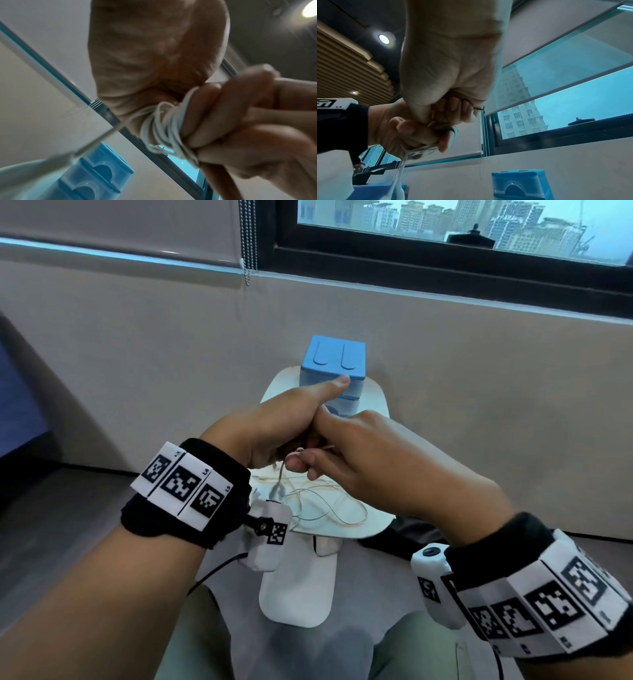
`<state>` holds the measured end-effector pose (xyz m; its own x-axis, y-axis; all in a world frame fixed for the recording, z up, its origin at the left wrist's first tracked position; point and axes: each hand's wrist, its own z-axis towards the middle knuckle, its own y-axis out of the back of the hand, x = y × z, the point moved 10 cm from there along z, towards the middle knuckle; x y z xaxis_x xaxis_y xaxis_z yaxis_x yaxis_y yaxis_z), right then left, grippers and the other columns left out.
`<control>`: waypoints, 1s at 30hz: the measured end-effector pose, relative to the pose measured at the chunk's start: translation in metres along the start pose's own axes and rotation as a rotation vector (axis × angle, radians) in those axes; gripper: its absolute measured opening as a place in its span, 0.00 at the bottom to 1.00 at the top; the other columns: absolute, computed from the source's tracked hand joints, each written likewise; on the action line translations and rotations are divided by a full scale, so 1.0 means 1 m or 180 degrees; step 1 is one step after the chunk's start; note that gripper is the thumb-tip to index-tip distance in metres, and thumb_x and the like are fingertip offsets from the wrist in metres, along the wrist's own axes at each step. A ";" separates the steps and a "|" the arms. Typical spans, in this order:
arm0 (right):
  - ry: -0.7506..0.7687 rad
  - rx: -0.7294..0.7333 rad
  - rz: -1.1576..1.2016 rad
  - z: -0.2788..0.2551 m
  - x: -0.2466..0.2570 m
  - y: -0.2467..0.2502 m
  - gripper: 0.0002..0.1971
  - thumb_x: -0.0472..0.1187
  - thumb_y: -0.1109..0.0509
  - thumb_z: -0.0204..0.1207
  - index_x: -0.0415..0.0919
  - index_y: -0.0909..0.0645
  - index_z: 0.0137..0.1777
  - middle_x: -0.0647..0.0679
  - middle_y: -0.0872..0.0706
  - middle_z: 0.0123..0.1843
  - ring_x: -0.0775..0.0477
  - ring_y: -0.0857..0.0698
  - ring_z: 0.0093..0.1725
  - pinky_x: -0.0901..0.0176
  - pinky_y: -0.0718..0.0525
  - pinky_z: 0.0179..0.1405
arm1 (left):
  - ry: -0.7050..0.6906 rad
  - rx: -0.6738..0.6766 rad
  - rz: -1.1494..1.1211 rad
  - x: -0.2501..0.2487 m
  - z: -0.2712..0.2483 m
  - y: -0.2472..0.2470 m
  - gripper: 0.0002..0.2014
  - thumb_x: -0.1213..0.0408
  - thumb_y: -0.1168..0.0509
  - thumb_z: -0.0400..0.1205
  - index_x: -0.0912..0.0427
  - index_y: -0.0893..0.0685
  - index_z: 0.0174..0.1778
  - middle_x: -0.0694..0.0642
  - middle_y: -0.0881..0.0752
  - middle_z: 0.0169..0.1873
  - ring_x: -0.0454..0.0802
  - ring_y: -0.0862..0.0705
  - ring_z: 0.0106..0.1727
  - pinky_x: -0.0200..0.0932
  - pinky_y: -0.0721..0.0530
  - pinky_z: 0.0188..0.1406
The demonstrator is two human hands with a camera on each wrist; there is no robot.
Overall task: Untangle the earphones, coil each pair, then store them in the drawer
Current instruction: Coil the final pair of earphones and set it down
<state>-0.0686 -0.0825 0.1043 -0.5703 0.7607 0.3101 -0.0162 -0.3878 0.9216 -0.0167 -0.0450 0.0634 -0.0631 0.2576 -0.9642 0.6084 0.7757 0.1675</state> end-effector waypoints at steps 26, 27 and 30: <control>-0.0673 -0.0694 -0.0300 -0.014 -0.075 0.021 0.04 0.47 0.26 0.82 0.57 0.09 0.50 0.61 0.20 0.53 0.49 0.27 0.56 0.49 0.31 0.56 | -0.0968 -0.0821 -0.0768 0.011 -0.009 0.032 0.03 0.77 0.31 0.84 0.67 0.15 0.46 0.58 0.11 0.33 0.43 0.22 0.28 0.31 0.22 0.29; -0.0672 -0.0805 -0.0275 -0.013 -0.075 0.025 0.05 0.47 0.25 0.81 0.57 0.07 0.50 0.59 0.21 0.54 0.50 0.27 0.55 0.51 0.32 0.56 | -0.0988 -0.0796 -0.0810 0.010 -0.009 0.030 0.04 0.77 0.32 0.84 0.66 0.15 0.46 0.57 0.11 0.33 0.43 0.22 0.28 0.31 0.22 0.29; -0.0716 -0.1141 0.0343 -0.009 -0.081 0.031 0.06 0.38 0.21 0.78 0.48 0.05 0.51 0.53 0.15 0.45 0.54 0.20 0.41 0.58 0.25 0.44 | -0.1010 -0.0745 -0.0943 0.008 -0.010 0.022 0.05 0.77 0.32 0.84 0.65 0.14 0.45 0.57 0.13 0.32 0.43 0.24 0.28 0.31 0.23 0.29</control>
<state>-0.0302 -0.1606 0.1060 -0.3918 0.7851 0.4797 -0.2731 -0.5972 0.7542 -0.0113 -0.0200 0.0616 0.0598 -0.1536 -0.9863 0.4045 0.9071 -0.1167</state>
